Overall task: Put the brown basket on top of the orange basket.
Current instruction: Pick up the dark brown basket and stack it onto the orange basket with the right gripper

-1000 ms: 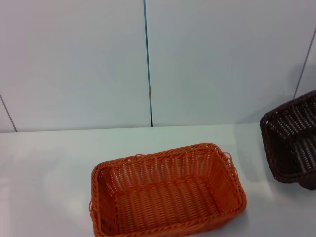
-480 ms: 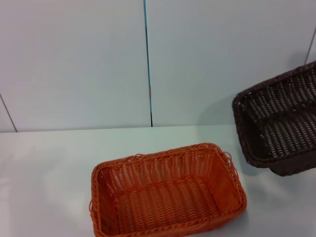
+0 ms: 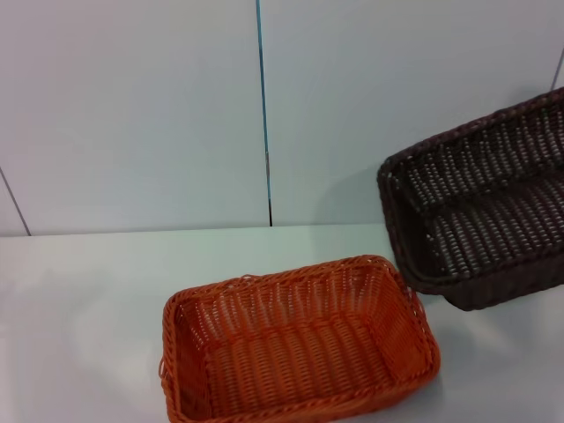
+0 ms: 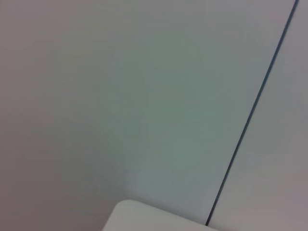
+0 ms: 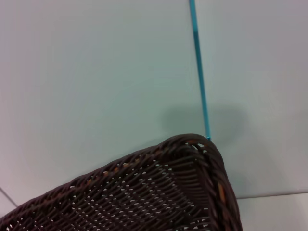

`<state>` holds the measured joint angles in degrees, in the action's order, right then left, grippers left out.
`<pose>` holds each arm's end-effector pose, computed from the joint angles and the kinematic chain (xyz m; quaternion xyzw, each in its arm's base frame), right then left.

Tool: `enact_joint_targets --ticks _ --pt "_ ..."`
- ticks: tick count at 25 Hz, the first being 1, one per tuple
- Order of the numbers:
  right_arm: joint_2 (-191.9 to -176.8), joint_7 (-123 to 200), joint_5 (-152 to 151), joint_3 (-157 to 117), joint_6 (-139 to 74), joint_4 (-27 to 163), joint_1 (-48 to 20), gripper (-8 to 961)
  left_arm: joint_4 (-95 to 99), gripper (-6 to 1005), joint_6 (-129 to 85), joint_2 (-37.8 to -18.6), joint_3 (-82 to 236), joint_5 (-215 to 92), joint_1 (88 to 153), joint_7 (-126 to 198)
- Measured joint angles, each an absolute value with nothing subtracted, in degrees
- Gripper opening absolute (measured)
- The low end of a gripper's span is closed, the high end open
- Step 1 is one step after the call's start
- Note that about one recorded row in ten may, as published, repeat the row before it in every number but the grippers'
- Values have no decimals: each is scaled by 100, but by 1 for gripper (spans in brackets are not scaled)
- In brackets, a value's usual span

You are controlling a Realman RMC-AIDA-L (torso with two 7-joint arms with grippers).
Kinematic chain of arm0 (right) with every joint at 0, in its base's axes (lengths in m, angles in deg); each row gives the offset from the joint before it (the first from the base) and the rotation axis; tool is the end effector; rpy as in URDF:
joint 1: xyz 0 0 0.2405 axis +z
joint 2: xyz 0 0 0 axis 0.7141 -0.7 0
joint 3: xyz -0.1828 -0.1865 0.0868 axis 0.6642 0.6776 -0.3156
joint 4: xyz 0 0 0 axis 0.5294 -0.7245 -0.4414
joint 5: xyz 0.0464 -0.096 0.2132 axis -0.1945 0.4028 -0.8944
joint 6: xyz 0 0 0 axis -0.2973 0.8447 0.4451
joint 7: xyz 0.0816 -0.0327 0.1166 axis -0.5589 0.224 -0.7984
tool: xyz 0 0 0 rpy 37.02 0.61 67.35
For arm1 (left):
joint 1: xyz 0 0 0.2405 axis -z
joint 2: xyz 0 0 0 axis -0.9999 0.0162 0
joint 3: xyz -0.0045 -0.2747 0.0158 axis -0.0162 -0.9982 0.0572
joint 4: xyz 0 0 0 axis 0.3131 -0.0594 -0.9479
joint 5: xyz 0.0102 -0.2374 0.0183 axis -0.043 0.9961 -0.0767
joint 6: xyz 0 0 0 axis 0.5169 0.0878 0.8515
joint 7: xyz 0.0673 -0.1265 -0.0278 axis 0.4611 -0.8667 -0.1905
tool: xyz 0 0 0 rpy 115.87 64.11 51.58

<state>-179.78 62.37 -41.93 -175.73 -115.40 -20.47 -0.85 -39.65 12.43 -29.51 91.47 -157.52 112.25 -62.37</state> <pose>0.1980 0.4415 0.2549 -0.5108 -0.7282 -0.4436 0.1098 -0.4587 0.3710 0.1514 -0.5879 -0.5019 -0.2268 0.5925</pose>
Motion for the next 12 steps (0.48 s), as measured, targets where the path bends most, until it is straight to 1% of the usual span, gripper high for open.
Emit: enact_joint_targets --ticks 12 --pt "-17986 5705 -4745 -17673 -11577 -1681 -82 183 -3955 500 1221 -2971 9147 -15753 11183 -6230"
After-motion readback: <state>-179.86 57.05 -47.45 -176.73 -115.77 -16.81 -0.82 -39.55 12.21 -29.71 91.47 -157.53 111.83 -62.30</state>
